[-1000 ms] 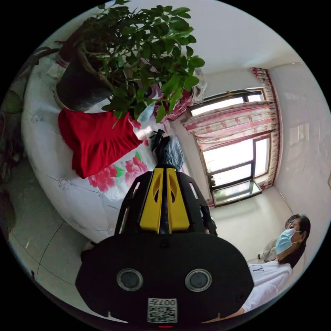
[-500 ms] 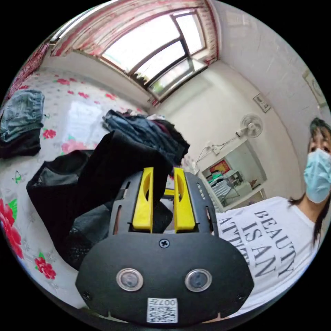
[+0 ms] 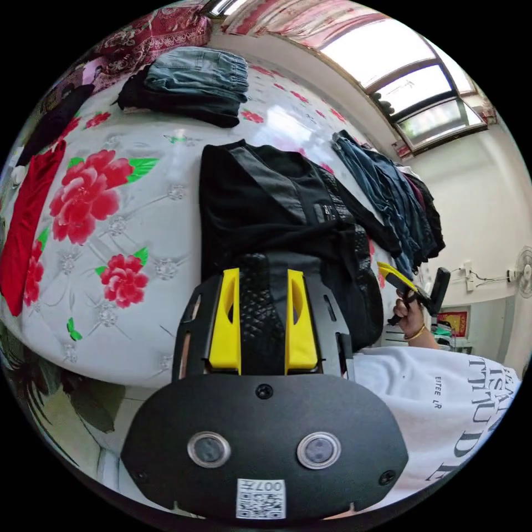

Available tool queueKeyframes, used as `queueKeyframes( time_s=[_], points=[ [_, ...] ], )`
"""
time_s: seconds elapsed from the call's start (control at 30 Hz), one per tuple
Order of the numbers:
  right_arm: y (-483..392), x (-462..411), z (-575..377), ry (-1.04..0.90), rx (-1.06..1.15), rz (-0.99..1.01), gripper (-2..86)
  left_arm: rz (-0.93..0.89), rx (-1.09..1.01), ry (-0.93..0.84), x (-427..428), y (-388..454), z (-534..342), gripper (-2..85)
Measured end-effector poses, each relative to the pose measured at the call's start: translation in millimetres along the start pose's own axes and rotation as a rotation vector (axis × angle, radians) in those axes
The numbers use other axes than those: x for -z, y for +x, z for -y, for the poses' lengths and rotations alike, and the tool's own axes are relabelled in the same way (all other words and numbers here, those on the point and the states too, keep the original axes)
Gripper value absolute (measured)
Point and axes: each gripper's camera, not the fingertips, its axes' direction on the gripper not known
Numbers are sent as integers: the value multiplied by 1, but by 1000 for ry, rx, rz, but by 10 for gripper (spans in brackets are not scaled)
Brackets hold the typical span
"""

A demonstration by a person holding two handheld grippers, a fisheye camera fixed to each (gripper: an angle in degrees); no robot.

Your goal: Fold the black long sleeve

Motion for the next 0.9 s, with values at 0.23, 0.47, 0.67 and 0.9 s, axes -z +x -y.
queueKeyframes(
  time_s=[0.23, 0.47, 0.67, 0.9],
  points=[
    [-41, -94, 59, -289, 267, -169, 35, 316, -15, -198, -87, 8, 20, 99],
    [-74, 57, 59, -6, 685, -336, 16, 336, -85, -157, -99, 13, 10, 74],
    [-62, 34, 9, -404, 741, -279, 30, 315, -53, -145, -105, 16, 11, 75],
    [-19, -3, -6, -535, 412, -113, 54, 247, -49, -136, -82, 12, -5, 91]
  ],
)
